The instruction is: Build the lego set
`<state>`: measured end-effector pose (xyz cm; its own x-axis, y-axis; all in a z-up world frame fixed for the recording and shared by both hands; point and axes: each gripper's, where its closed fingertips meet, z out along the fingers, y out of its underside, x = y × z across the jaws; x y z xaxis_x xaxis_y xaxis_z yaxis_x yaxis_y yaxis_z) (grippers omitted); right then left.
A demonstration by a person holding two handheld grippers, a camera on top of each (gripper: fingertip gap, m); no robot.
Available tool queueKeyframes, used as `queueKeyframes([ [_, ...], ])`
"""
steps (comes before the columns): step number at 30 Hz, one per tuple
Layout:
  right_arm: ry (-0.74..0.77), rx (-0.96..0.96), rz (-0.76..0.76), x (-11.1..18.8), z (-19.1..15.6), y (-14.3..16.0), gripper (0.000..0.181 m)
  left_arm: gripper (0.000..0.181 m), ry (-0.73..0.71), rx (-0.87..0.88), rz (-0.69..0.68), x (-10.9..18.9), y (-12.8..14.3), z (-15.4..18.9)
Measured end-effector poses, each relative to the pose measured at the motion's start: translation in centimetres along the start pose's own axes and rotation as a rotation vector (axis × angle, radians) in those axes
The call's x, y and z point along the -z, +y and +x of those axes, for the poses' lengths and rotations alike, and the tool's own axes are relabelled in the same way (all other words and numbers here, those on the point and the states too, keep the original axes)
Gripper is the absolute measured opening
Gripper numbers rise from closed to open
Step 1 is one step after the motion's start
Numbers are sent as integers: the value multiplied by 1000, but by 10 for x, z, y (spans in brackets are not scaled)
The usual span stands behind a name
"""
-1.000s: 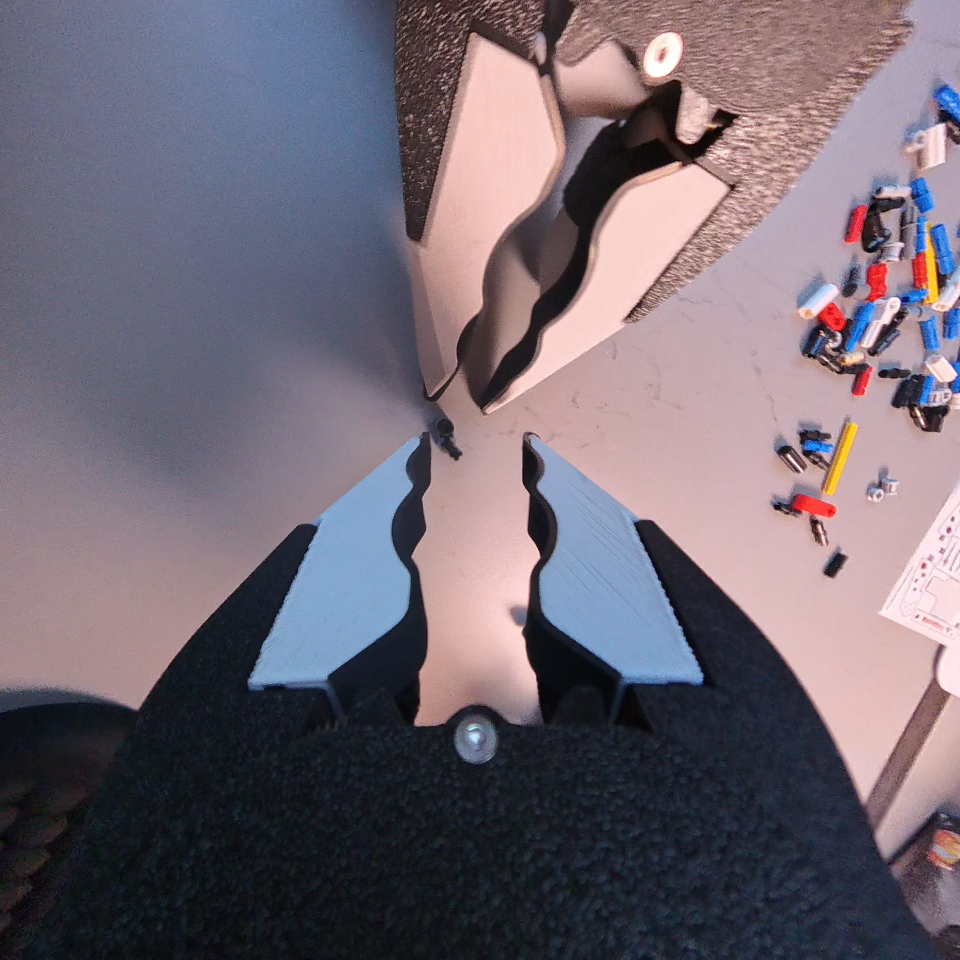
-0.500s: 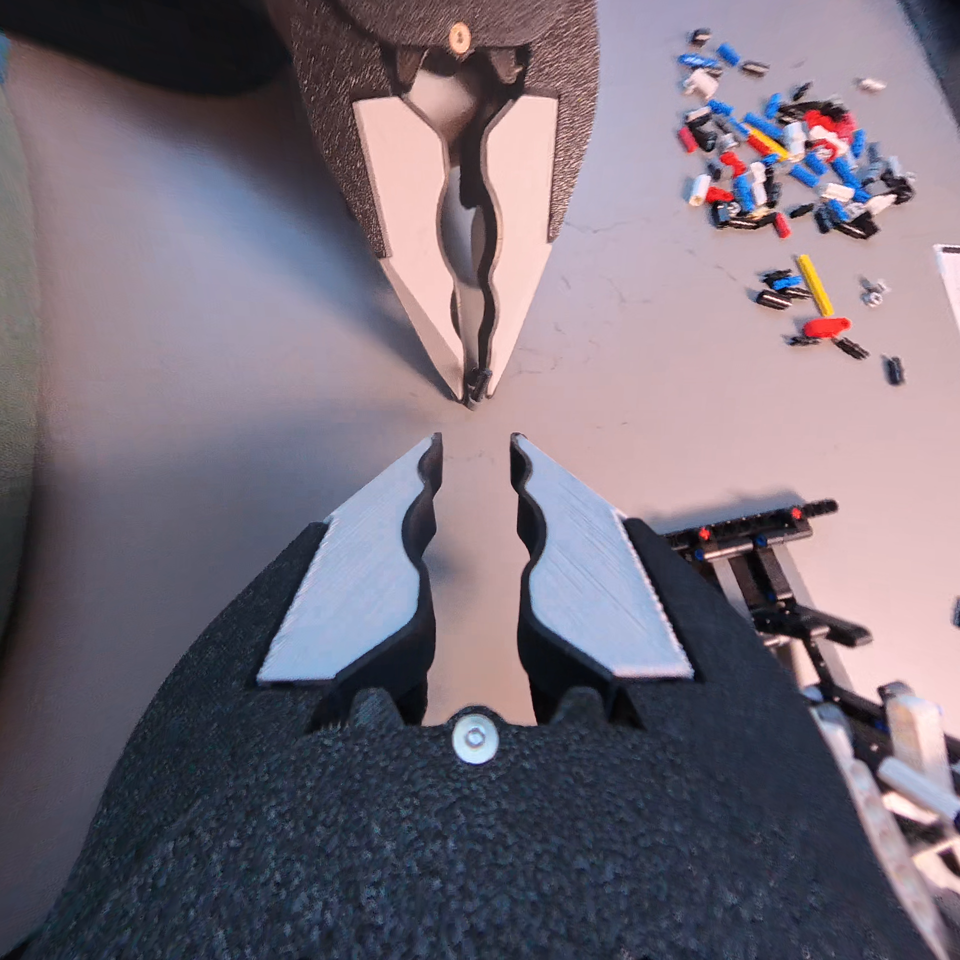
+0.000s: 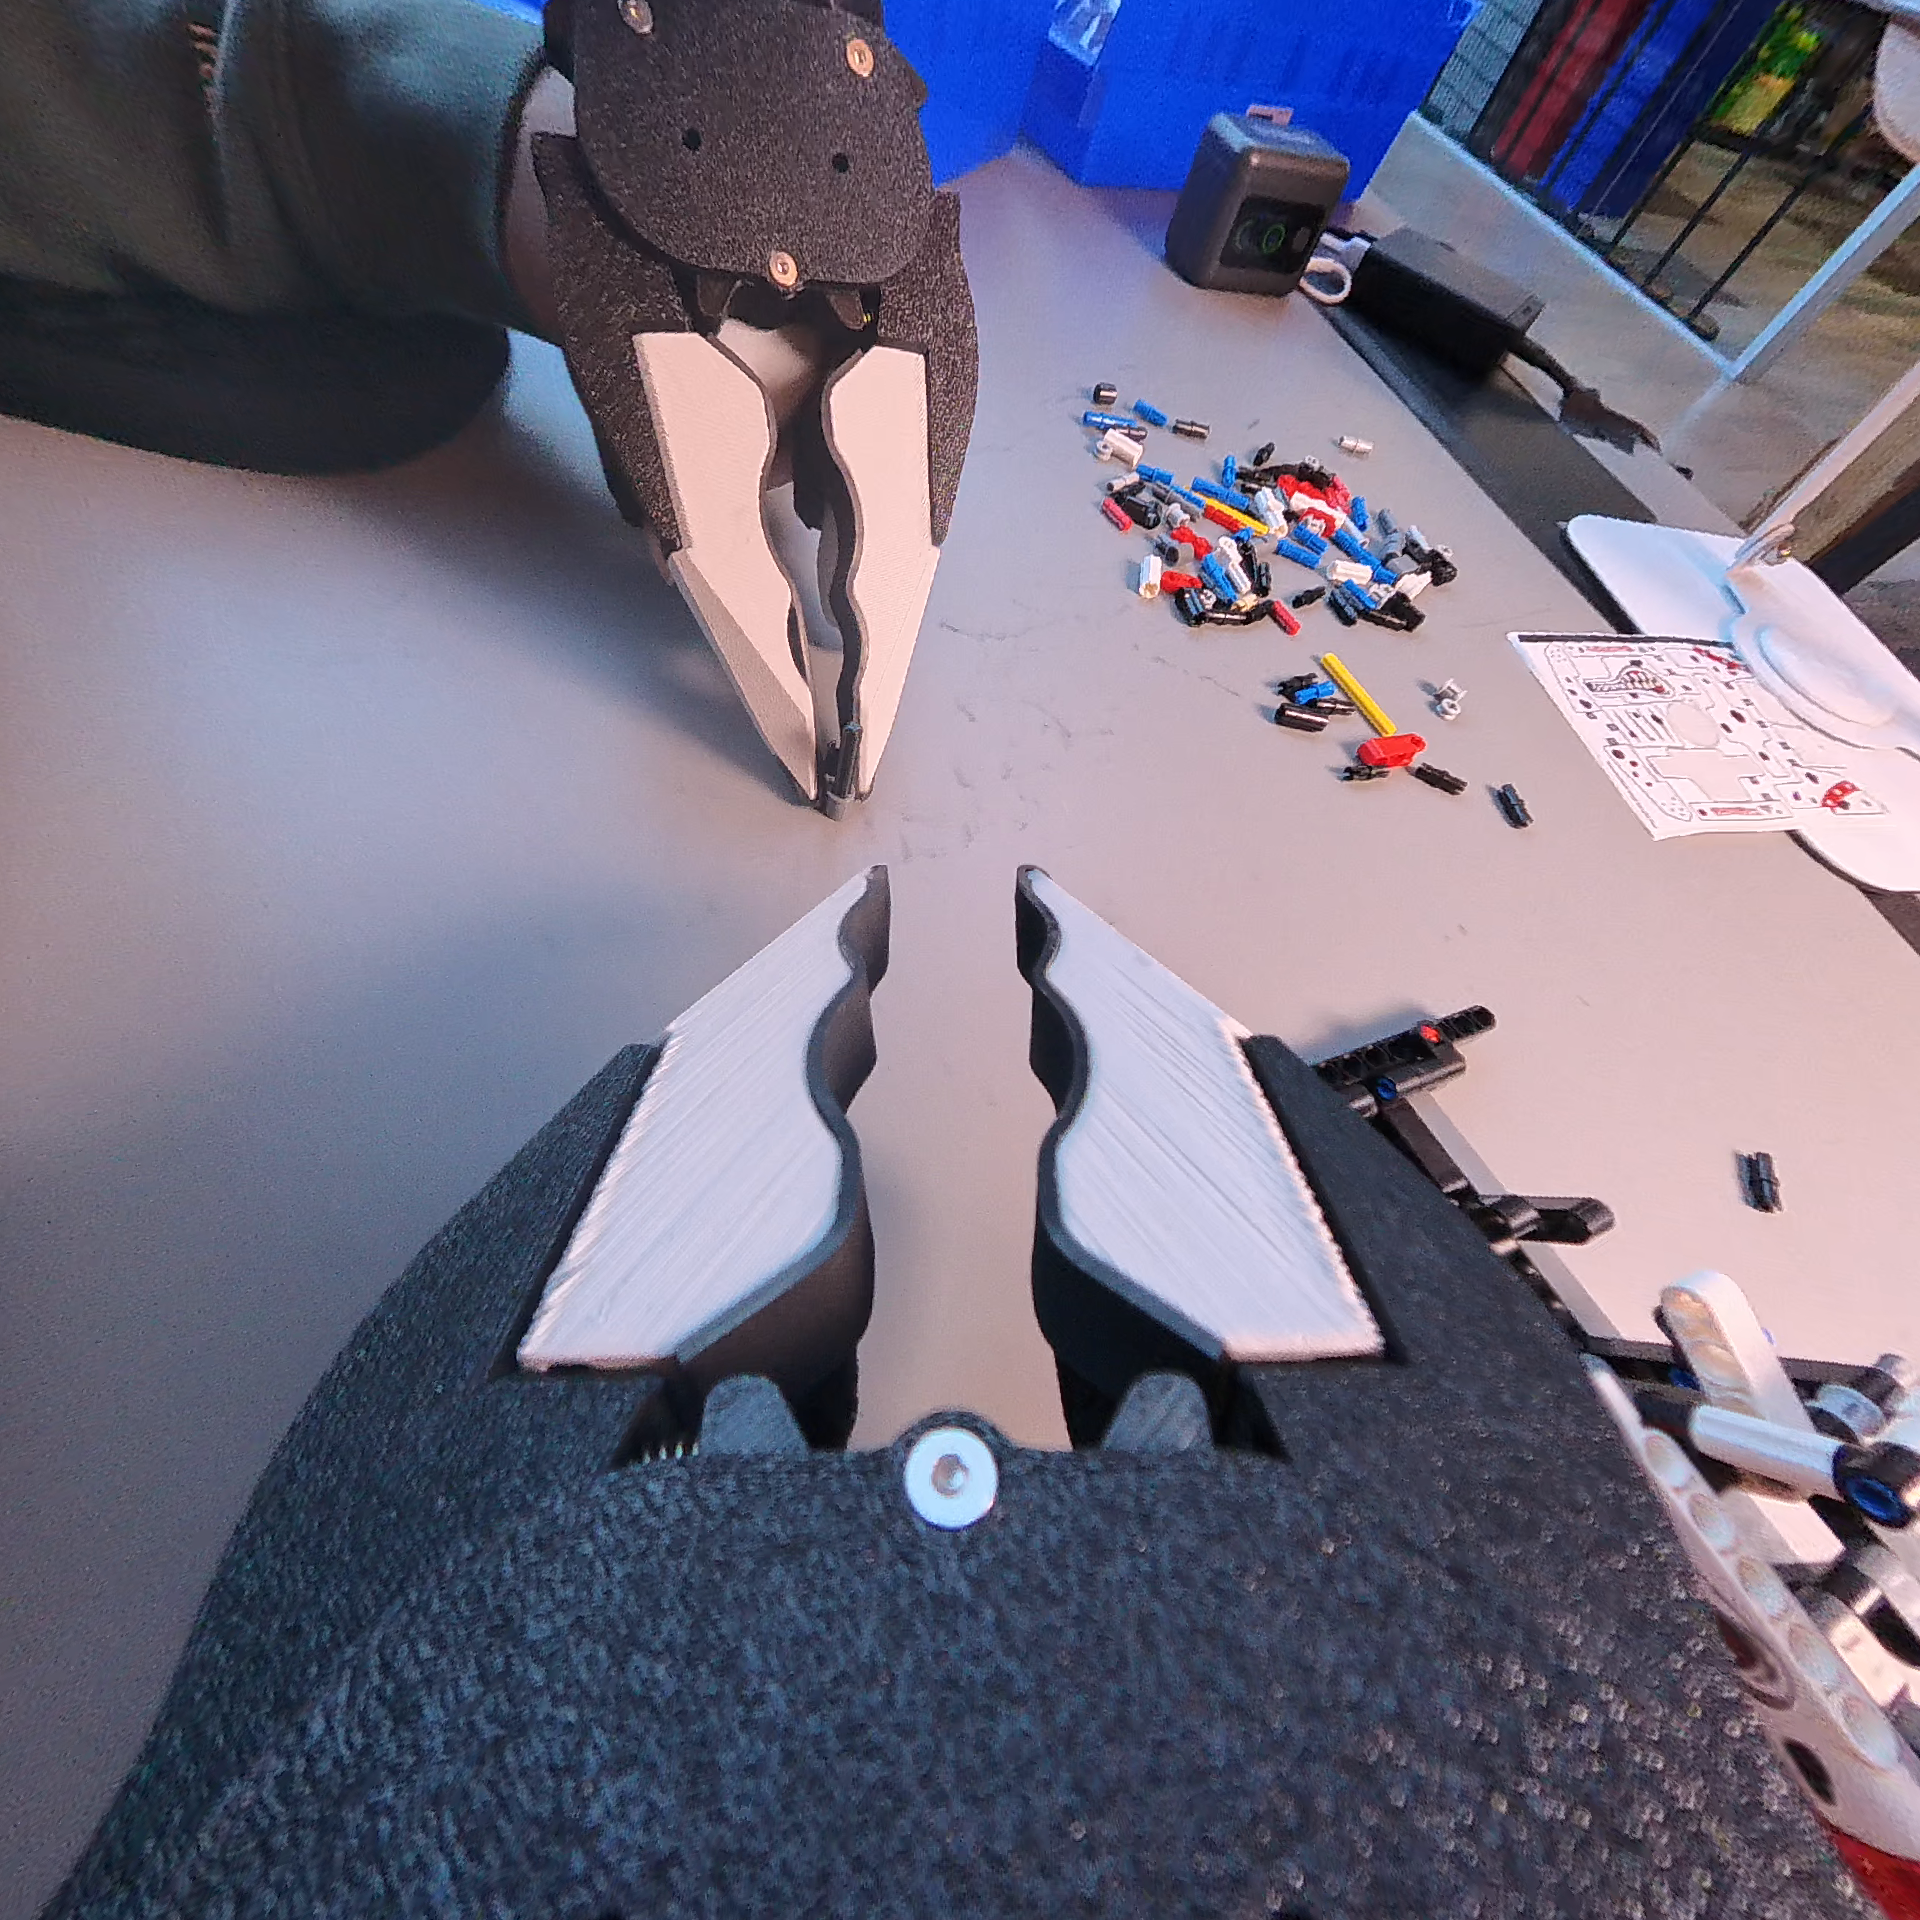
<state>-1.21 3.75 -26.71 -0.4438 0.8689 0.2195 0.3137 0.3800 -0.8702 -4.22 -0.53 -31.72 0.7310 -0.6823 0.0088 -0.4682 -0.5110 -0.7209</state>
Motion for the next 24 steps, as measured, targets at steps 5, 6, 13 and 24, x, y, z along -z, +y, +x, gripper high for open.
queueKeyframes([
  [5,23,4,38,-3,0,-7,23,7,8,2,1,8,8,-5],
  [6,29,4,45,-3,0,-8,23,7,5,3,1,9,9,-5],
  [13,56,-25,100,0,8,-15,21,7,-24,14,1,9,8,-12],
  [24,62,-58,138,2,13,-19,21,24,6,39,10,7,5,-16],
])
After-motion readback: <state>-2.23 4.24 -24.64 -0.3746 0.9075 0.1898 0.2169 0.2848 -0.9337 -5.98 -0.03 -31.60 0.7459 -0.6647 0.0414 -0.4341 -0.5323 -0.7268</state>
